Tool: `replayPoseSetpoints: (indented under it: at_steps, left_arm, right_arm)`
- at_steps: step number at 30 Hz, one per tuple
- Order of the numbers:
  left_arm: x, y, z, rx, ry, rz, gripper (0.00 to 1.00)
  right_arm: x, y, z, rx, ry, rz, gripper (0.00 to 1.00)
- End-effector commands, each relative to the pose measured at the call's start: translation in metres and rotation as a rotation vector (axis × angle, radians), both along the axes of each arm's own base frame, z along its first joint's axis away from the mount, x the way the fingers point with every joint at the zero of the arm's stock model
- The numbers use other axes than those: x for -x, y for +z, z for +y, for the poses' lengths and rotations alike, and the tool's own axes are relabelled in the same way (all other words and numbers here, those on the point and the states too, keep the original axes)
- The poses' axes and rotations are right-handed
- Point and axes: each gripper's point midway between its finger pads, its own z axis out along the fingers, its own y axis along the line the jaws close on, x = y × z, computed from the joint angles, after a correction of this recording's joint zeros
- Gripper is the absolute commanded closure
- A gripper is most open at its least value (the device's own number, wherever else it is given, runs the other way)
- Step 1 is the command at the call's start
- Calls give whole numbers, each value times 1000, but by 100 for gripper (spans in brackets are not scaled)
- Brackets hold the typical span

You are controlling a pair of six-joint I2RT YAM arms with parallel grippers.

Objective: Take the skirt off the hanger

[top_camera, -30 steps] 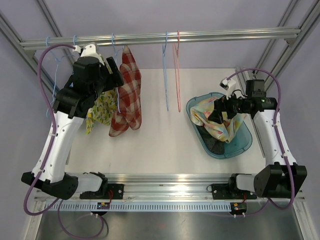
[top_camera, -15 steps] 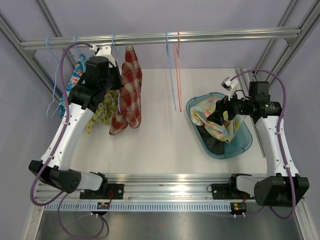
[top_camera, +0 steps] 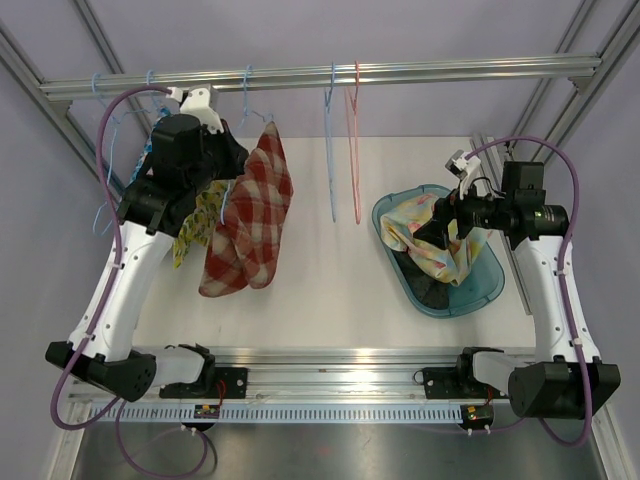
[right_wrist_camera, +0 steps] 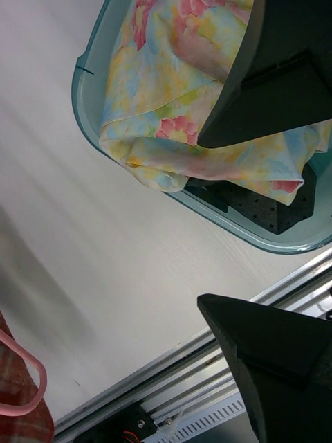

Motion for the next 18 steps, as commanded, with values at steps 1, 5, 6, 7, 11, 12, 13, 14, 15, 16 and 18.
replayPoseSetpoints:
  at_steps: [1,5,6,7,11,12,13,14,15,16,18]
  left_arm:
    - [10,103,-3,156,-26,-312,100]
    - [18,107,-2,180,-32,-343,100]
    - [20,112,-1,195,-31,-362,100]
    - [19,110,-1,196,-30,-362,100]
    - [23,119,-2,231,-36,-394,100]
    - [24,122,-2,236,-36,-400,100]
    - [25,123,-2,240,-36,-402,100]
    - [27,123,-3,242,-48,-401,100]
    - [29,123,-6,250,-64,-399,100]
    - [33,124,-6,253,-72,-402,100]
    - [37,116,-10,259,-97,-385,100]
  right_arm:
    - [0,36,4,-22,17,-114,6]
    - [1,41,4,-22,21,-126,7]
    - [1,43,5,-25,22,-129,7]
    - [1,43,5,-27,23,-128,7]
    - [2,47,6,-37,28,-130,7]
    - [3,50,7,-38,33,-139,7]
    - [4,53,7,-39,35,-143,7]
    - [6,54,7,-38,39,-140,7]
    - [7,60,8,-34,49,-163,7]
    - [8,63,8,-34,56,-169,7]
    - [15,72,11,-41,84,-186,7]
